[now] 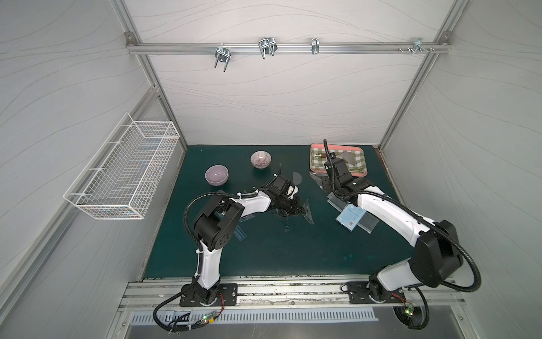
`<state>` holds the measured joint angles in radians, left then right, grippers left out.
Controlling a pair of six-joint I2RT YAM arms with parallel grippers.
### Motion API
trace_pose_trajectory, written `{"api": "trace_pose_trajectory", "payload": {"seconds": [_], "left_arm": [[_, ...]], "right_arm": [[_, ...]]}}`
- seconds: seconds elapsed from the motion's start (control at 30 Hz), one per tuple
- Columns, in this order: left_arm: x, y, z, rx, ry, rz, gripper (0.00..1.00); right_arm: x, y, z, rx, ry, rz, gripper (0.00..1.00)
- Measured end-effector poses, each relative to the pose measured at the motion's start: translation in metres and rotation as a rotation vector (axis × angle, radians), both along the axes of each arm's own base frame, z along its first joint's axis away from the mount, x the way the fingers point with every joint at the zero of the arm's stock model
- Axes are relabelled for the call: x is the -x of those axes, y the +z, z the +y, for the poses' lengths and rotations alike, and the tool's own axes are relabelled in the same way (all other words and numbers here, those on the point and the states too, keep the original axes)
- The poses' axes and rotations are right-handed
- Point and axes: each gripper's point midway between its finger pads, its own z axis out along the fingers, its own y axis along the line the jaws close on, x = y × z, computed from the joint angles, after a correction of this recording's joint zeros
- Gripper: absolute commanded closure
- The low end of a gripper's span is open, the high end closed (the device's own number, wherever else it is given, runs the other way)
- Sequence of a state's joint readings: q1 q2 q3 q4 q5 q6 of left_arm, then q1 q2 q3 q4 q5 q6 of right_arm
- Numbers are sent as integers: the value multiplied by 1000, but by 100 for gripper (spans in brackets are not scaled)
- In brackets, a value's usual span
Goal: Open the ruler set and take out the ruler
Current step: Place the ruler at the center of the board.
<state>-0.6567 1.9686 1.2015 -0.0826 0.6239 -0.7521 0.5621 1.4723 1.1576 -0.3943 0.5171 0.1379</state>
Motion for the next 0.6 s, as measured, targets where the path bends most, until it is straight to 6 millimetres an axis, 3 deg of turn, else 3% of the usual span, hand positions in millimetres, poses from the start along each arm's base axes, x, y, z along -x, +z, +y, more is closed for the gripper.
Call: {"api": "trace_pose_trajectory", "payload": {"seconds": [0.6], "left_arm": [[3,-12,0,-29,-16,18,87]], "right_arm": [[0,-1,-1,0,-2,1,100]]}}
